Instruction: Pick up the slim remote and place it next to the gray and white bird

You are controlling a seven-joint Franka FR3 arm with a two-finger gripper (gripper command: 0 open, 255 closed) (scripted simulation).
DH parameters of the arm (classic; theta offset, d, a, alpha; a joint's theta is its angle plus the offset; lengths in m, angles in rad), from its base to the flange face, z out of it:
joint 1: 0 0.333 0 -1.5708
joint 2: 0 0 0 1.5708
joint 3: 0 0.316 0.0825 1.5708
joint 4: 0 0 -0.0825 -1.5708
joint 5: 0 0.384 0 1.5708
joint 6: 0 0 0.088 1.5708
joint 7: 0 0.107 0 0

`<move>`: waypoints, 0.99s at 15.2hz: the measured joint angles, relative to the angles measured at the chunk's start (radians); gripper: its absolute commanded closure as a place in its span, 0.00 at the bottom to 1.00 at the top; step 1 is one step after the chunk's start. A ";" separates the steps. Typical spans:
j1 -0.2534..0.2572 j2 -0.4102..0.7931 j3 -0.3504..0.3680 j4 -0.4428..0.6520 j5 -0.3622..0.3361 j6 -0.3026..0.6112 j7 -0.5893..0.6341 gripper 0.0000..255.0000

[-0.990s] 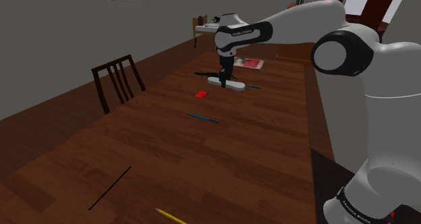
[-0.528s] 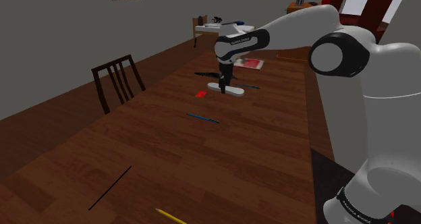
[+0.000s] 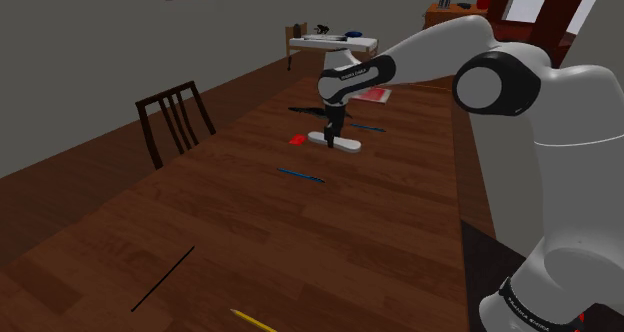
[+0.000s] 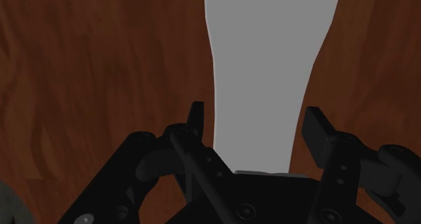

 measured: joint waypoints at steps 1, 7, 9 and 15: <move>0.000 0.007 0.000 -0.004 0.000 0.011 0.000 1.00; 0.001 0.011 0.001 -0.011 0.000 0.023 0.001 1.00; 0.001 0.011 0.001 -0.011 0.000 0.023 0.001 0.00; 0.001 0.010 0.001 -0.012 0.000 0.023 0.001 0.00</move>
